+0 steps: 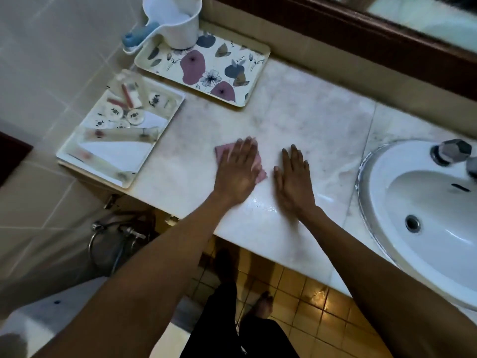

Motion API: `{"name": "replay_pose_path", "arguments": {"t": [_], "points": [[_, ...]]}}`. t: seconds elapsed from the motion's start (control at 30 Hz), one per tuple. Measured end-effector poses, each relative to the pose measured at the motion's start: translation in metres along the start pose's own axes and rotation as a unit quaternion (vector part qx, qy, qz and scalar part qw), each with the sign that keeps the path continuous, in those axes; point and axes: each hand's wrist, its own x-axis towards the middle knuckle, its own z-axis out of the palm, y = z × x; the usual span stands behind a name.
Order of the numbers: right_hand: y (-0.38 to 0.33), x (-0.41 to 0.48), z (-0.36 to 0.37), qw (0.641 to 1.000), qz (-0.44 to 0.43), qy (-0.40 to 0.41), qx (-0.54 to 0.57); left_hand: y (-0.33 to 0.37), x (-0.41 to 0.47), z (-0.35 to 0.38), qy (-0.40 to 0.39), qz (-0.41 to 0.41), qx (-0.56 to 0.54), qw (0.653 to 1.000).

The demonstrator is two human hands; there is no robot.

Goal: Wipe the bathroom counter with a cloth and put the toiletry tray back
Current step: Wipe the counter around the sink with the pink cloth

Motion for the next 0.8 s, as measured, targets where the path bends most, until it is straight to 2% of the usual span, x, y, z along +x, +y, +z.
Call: {"name": "replay_pose_path", "arguments": {"t": [0.07, 0.13, 0.2, 0.3, 0.5, 0.63, 0.8], "points": [[-0.003, 0.008, 0.0, 1.0, 0.017, 0.002, 0.005, 0.001, -0.044, -0.003, -0.039, 0.069, 0.001, 0.997], [-0.006, 0.013, 0.002, 1.0, 0.014, -0.003, -0.002, -0.025, -0.079, -0.012, -0.073, 0.105, 0.011, 0.992], [-0.014, 0.015, 0.006, 1.0, -0.009, -0.009, -0.021, -0.064, -0.084, -0.025, -0.051, 0.089, 0.028, 0.994], [-0.029, 0.016, 0.013, 0.999, -0.026, -0.011, -0.025, -0.117, -0.047, -0.04, -0.042, 0.032, 0.044, 0.998], [-0.041, 0.008, 0.031, 0.999, -0.023, -0.013, -0.03, -0.133, 0.022, -0.046, -0.055, -0.053, 0.043, 0.996], [-0.044, 0.006, 0.033, 0.999, -0.015, 0.007, -0.032, -0.138, -0.004, -0.045, -0.057, -0.025, 0.031, 0.998], [-0.045, 0.005, 0.032, 0.999, -0.007, 0.015, -0.036, -0.121, -0.081, -0.041, -0.042, -0.039, 0.027, 0.998]]}}
